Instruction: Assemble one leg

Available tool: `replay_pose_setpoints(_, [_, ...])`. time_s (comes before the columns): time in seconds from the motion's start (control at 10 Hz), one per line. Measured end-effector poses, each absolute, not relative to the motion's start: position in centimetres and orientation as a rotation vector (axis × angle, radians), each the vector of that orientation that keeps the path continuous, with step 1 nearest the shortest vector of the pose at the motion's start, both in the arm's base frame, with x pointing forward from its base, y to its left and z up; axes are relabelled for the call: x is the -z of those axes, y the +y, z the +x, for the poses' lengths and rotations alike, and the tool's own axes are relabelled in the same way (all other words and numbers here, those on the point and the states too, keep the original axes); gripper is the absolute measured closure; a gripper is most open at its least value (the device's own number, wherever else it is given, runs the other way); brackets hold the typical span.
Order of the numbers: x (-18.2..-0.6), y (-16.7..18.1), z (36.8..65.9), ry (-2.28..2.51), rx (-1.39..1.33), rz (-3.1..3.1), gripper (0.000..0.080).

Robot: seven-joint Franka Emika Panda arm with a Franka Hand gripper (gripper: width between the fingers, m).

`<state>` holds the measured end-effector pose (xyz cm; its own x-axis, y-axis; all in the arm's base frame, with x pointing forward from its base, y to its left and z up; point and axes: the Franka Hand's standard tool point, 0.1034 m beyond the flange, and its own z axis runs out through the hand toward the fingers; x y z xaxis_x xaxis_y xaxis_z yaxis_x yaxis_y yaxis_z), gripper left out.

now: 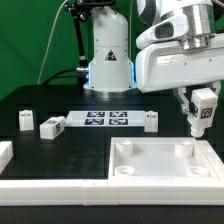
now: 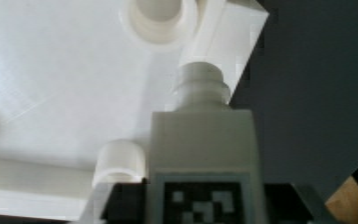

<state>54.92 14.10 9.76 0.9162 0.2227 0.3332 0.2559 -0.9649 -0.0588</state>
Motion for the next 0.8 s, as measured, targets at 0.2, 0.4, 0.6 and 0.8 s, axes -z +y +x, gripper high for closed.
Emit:
replay_pose_setpoints(0.2, [-9.8,14.1,54.9,-0.373,0.499,-2.976,0.0515])
replay_pose_setpoints(0.4, [-9.4,12.8,56.4,-0.473,0.520,-2.979,0.0515])
replay_pose_setpoints(0.6, [-9.2,12.1,59.8,-0.493,0.573,-2.971,0.0515])
replay_pose_setpoints(0.8, [-8.9,12.2,61.5,-0.493,0.602,-2.964,0.0515])
